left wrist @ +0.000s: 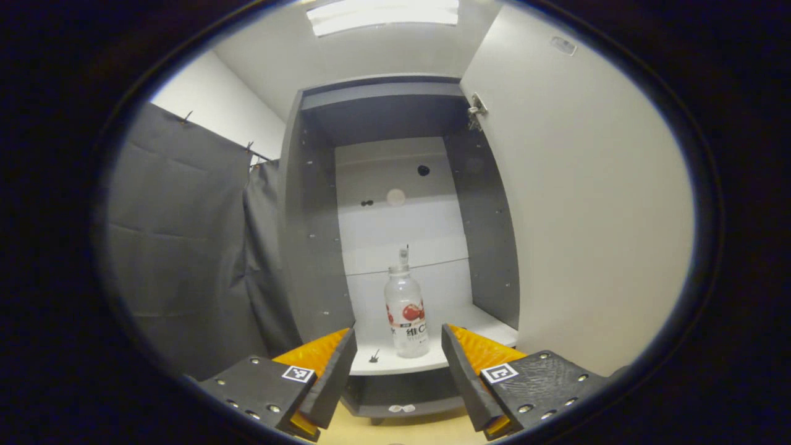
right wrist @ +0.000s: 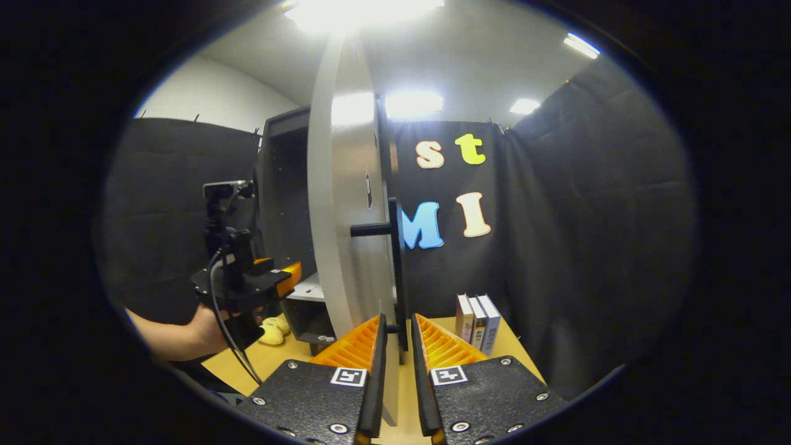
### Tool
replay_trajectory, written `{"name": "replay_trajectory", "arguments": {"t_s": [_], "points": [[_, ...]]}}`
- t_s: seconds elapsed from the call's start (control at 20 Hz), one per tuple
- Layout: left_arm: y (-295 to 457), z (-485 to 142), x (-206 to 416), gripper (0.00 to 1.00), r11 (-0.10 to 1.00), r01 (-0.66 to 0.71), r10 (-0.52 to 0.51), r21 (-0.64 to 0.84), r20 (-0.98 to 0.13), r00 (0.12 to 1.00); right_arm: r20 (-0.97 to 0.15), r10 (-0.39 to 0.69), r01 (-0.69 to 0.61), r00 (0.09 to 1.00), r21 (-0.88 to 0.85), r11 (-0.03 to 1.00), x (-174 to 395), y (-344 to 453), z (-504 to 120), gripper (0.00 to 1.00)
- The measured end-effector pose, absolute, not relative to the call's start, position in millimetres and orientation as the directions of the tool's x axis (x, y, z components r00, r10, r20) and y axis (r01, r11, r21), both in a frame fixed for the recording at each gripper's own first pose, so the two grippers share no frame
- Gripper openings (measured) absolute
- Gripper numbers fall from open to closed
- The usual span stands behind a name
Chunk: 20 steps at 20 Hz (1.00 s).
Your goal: Open the cabinet door with the right hand, grasp the bottle in the cabinet with the left hand and place it on the coaster, then close the cabinet door with the right hand.
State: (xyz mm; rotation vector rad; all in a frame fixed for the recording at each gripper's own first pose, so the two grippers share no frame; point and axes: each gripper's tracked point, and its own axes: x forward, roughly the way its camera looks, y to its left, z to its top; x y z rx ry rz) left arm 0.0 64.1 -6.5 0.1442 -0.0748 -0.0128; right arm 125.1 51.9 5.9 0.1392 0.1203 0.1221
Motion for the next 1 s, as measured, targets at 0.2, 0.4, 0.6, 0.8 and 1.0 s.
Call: {"name": "replay_trajectory", "arguments": {"t_s": [0.2, 0.4, 0.6, 0.8, 1.0], "points": [[59.6, -15.0, 22.9, 0.82, 0.991, 0.028, -0.036, 0.128, 0.063, 0.997, -0.069, 0.022, -0.020, 0.997, 0.026, 0.999, 116.6, 24.5, 18.6, 0.64], [63.3, -14.1, 37.2, 0.82, 0.991, 0.011, -0.020, 0.131, 0.065, 0.998, -0.044, -0.054, 0.051, 0.998, -0.062, 0.997, 110.2, 12.8, 14.8, 0.91], [69.1, -15.8, 55.4, 0.82, 0.992, 0.006, -0.014, 0.124, 0.070, 0.997, -0.087, -0.105, 0.103, 0.991, -0.028, 0.994, 102.9, 1.3, -5.5, 0.93], [64.7, -22.9, 67.1, 0.85, 0.990, 0.026, -0.034, 0.139, 0.053, 0.998, -0.146, -0.132, 0.134, 0.981, 0.009, 0.991, 114.0, 0.2, -28.2, 0.93], [61.0, -27.5, 71.3, 0.85, 0.987, 0.045, -0.055, 0.153, 0.060, 0.997, -0.200, -0.164, 0.170, 0.966, 0.016, 0.985, 119.1, -2.5, -44.3, 0.92]]}}
